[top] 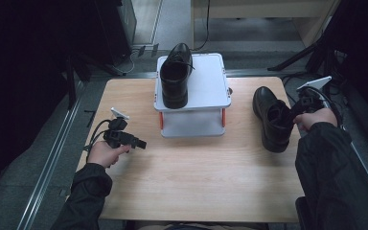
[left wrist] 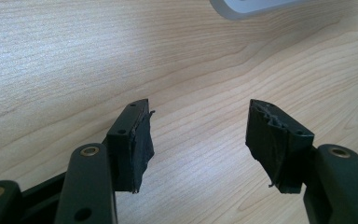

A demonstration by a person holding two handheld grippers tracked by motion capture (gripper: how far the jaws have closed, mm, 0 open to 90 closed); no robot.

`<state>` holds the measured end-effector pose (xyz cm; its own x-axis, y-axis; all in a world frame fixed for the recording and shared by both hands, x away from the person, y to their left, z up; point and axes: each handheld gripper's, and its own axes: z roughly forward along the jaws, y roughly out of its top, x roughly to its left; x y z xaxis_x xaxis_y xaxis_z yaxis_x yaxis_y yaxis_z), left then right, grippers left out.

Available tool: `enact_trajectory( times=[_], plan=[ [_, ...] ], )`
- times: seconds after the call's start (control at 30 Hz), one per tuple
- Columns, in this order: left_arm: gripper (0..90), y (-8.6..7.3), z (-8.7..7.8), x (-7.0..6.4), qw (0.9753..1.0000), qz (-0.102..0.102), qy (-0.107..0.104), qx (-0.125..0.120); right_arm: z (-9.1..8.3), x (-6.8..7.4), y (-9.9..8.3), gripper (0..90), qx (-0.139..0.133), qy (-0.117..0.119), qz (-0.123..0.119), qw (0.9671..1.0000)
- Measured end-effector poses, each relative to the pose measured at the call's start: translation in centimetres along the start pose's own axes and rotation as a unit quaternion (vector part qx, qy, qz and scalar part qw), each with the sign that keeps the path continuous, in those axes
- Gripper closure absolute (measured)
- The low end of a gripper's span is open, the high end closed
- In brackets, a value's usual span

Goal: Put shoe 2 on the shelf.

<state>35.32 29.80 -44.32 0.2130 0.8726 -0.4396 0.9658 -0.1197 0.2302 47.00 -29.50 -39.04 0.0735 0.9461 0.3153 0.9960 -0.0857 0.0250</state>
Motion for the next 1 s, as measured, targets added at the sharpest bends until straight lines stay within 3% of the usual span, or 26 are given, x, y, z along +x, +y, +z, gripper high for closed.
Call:
enact_trajectory(
  times=[0.17,0.23,0.27,0.47,0.5,0.53,0.73,0.87,0.93,1.0],
  plan=[
    [40.0,0.0,-0.1,0.0,1.0000,0.003,0.002,-0.001,-2.9,2.0,1.4,86.1,-0.014,-0.011,-0.019,0.9997],
    [40.0,0.1,-0.1,0.0,1.0000,0.003,0.005,-0.001,-5.1,3.4,2.2,86.1,-0.025,-0.008,-0.019,0.9995],
    [40.0,0.1,0.0,0.0,1.0000,0.003,0.005,-0.001,-5.1,3.4,2.2,86.1,-0.025,-0.008,-0.019,0.9995],
    [40.1,0.1,0.0,0.1,1.0000,-0.001,0.001,-0.003,-9.4,6.5,3.4,86.0,-0.060,-0.004,-0.034,0.9976],
    [40.2,0.1,0.0,0.1,1.0000,-0.001,0.002,0.000,-10.4,7.6,3.8,86.0,-0.064,0.000,-0.032,0.9974],
    [40.2,0.1,0.0,0.1,1.0000,-0.001,0.002,0.001,-10.4,7.6,3.8,86.0,-0.064,0.000,-0.032,0.9974],
    [40.2,0.1,0.0,0.1,1.0000,0.002,-0.001,0.003,-12.2,12.2,4.7,85.9,-0.074,-0.009,-0.044,0.9962],
    [40.2,0.1,0.0,0.2,1.0000,0.003,-0.002,0.003,-12.3,14.8,5.0,86.0,-0.070,-0.009,-0.057,0.9959],
    [40.3,0.1,0.0,0.2,1.0000,0.003,-0.004,0.003,-11.9,17.0,5.1,86.0,-0.063,-0.019,-0.067,0.9956],
    [40.5,0.0,0.0,0.2,1.0000,0.003,-0.006,0.001,-11.7,17.7,5.2,86.0,-0.059,-0.021,-0.070,0.9956]
  ],
)
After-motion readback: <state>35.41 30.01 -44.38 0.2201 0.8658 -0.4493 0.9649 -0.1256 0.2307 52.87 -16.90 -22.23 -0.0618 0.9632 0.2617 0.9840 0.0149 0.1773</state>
